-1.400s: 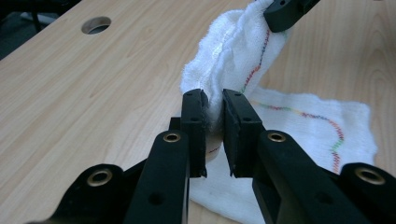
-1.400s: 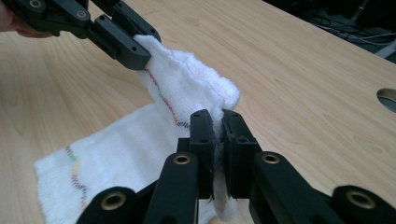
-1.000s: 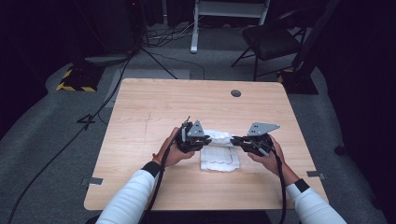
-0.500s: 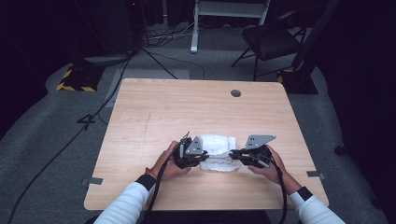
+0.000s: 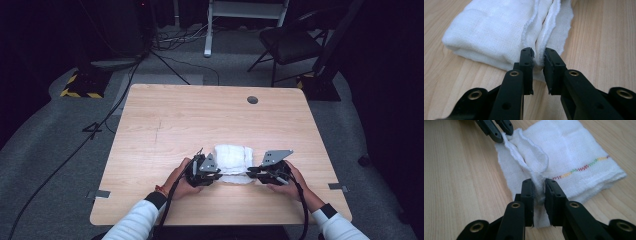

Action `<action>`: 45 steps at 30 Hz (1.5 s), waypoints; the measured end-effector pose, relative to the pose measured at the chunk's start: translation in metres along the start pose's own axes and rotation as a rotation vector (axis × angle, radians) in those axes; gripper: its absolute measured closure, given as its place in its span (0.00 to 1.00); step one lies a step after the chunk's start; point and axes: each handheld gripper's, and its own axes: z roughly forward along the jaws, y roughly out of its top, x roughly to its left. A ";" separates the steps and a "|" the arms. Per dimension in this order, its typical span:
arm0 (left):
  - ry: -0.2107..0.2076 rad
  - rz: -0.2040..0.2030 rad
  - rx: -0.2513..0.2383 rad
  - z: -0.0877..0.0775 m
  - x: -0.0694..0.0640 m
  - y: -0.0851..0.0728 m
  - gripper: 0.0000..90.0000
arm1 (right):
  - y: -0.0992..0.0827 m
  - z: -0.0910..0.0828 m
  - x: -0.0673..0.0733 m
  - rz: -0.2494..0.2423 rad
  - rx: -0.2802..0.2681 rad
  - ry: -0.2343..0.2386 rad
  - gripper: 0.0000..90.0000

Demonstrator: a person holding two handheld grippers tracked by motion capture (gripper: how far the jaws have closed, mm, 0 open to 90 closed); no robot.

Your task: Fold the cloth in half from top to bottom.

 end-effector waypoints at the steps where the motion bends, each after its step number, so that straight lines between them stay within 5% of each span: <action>1: -0.005 0.001 0.005 0.001 0.000 0.000 0.85 | -0.001 0.001 0.000 -0.001 0.005 0.004 0.87; 15: -0.026 -0.031 0.051 0.001 -0.004 -0.012 0.75 | -0.012 0.005 0.011 -0.016 0.058 -0.009 0.83; 19: -0.030 -0.041 0.048 0.001 -0.003 -0.013 0.75 | -0.013 0.004 0.012 -0.008 0.053 -0.011 0.74; 22: -0.020 -0.047 0.045 -0.004 -0.005 -0.014 0.68 | -0.013 0.002 0.013 0.001 0.050 -0.023 0.55; 26: 0.026 -0.066 0.020 -0.018 -0.004 -0.014 0.56 | -0.013 -0.009 0.012 0.019 0.001 -0.040 0.46; 32: 0.122 -0.156 -0.078 -0.034 0.013 -0.001 0.36 | -0.006 -0.020 0.004 0.054 -0.056 -0.131 0.40; 38: 0.140 -0.122 -0.102 -0.021 0.016 0.024 0.35 | 0.007 -0.014 -0.003 0.072 -0.053 -0.169 0.37; 42: 0.098 -0.060 -0.014 0.001 0.007 0.028 0.34 | 0.008 -0.001 -0.002 0.056 -0.016 -0.134 0.35; 45: 0.056 -0.055 0.033 0.012 0.000 0.021 0.35 | 0.002 0.007 0.001 0.043 0.014 -0.070 0.35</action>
